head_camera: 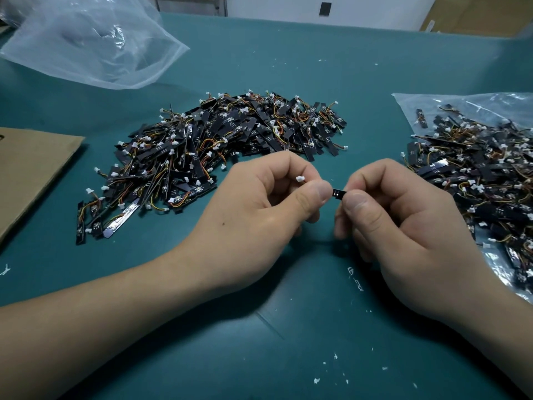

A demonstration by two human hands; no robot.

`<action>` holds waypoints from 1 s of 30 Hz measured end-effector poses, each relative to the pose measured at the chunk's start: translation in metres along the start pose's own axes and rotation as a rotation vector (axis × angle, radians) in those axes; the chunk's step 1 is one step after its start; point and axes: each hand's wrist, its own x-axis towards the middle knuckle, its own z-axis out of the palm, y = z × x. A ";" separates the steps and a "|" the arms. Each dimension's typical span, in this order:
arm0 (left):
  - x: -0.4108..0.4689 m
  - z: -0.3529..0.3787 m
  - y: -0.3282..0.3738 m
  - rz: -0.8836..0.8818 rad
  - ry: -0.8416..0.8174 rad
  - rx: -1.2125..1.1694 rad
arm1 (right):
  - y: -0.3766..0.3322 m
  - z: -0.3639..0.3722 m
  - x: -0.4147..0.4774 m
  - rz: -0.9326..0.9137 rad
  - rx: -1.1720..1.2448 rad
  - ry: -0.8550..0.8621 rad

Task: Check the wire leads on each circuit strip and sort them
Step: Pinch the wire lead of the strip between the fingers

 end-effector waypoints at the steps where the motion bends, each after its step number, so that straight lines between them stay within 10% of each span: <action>1: 0.000 0.000 0.000 -0.001 -0.006 0.007 | 0.000 0.000 0.000 -0.002 -0.006 -0.004; 30: -0.001 0.000 -0.001 0.002 -0.007 -0.027 | 0.002 0.000 -0.001 0.000 0.022 -0.021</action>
